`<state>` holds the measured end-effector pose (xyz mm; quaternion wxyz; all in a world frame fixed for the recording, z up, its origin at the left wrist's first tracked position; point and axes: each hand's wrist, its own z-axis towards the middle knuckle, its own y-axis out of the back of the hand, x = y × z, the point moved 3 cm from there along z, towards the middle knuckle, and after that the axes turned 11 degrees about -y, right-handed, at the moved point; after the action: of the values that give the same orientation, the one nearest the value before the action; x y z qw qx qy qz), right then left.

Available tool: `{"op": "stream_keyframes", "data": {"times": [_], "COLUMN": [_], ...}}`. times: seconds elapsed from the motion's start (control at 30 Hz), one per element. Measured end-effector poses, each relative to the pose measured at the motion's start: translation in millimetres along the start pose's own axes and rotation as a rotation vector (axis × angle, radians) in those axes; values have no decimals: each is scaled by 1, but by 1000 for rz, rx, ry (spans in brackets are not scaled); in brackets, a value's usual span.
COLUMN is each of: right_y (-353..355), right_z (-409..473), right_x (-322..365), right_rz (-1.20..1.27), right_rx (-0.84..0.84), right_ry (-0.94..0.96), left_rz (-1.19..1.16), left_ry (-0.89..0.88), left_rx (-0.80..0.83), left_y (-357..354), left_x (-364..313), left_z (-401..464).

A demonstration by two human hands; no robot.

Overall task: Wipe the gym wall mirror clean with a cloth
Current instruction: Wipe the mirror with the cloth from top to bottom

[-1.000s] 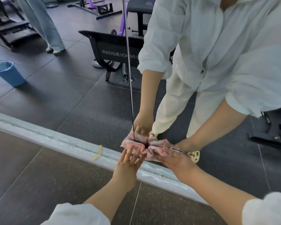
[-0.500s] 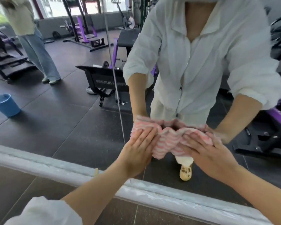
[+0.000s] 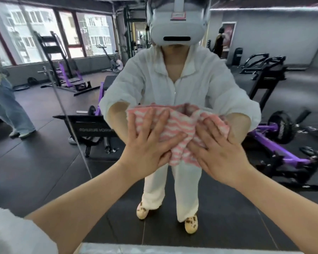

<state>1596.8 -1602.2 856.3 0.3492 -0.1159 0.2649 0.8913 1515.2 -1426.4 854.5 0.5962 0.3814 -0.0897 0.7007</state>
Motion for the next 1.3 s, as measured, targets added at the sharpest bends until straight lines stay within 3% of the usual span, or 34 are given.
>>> {"op": "stream_keyframes", "data": {"times": [0.1, 0.37, 0.63, 0.73, 0.87, 0.97, 1.03, 1.1, 1.17, 1.23, 1.3], "right_y": [-8, -42, -63, -75, -80, -89, -92, -91, -86, -77, -69], "right_z": [-14, -87, -156, -192, -215, -248, -270, -280, -278, -274, -270], "right_x": [7, 35, 64, 73, 85, 95, 100, 103, 103, 91, 68], "right_rz": [-51, -207, -152, -188, -208, -216, -214, -239, -214, -222, -240], "right_rx": [5, 280, 436, 490, 529, 691, 817, 962, 1098, 1059, 869], "right_ry": [34, 278, 411, 497, 534, 601, 684, 777, 758, 692, 595], "left_rz": [39, 38, -105, -81, -35, -77, -107, -217, -226, -197, -155], "left_ry": [-65, -299, -449, -506, -722, -832, -888, -826, -745, -690, -621], "left_rx": [19, 207, 552, 605, 840, 1019, 1008, 1222, 1240, 1190, 1157], "left_y": [-7, -26, -40, -44, -46, -50, -53, -55, -54, -50, -45], "left_x": [-11, -56, -100, -116, -132, -152, -171, -187, -196, -202, -201], "left_z": [-15, -79, -135, -155, -181, -203, -211, -210, -205, -198, -187]}}
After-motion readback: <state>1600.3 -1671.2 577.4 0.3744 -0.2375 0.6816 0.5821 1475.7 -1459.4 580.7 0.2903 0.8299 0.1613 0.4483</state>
